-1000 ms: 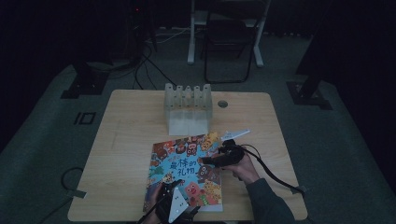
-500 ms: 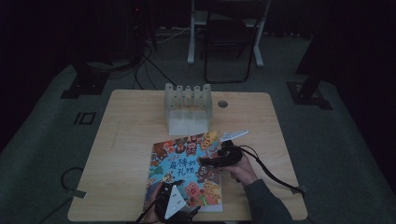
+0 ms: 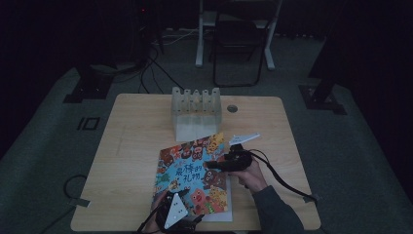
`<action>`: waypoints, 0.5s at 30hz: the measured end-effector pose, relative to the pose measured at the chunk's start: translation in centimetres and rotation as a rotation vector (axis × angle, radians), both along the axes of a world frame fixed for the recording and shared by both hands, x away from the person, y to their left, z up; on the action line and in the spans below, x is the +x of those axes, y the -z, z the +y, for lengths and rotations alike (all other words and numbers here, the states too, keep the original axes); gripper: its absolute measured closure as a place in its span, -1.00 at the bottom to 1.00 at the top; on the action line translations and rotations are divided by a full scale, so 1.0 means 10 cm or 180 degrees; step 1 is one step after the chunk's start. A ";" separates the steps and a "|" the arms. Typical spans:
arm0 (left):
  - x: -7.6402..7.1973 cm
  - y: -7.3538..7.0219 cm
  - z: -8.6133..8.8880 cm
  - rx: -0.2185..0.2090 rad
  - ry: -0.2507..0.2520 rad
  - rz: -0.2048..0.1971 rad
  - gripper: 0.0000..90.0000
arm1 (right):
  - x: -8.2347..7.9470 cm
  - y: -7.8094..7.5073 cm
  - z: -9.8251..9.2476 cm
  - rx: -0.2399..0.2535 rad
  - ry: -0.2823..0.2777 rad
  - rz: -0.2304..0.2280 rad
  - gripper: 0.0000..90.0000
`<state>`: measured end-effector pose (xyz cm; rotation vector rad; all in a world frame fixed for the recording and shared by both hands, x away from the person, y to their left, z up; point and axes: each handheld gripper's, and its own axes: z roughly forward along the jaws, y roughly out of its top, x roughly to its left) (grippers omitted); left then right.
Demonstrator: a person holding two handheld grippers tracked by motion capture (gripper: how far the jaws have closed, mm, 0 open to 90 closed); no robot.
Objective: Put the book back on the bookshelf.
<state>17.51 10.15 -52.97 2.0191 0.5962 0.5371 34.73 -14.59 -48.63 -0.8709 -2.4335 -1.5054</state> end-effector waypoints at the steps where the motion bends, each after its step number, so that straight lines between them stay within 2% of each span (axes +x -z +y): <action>1: 0.00 -0.01 0.01 -0.0029 0.0008 0.0012 -0.71 | 0.00 0.00 0.00 0.0005 0.0007 -0.0006 0.29; 5: 0.00 -0.02 0.03 -0.0026 0.0051 0.0037 -0.68 | -0.01 -0.01 0.00 0.0000 0.0011 -0.0025 0.29; 10: 0.01 -0.04 0.07 -0.0052 0.0120 0.0151 -0.66 | -0.02 -0.04 -0.01 -0.0008 0.0018 -0.0030 0.29; 12: 0.01 -0.04 0.10 -0.0103 0.0158 0.0188 -0.63 | -0.03 -0.06 -0.01 -0.0017 0.0018 -0.0046 0.30; 15: 0.04 -0.04 0.17 -0.0263 0.0249 0.0327 -0.63 | -0.04 -0.08 -0.03 -0.0030 0.0040 -0.0064 0.30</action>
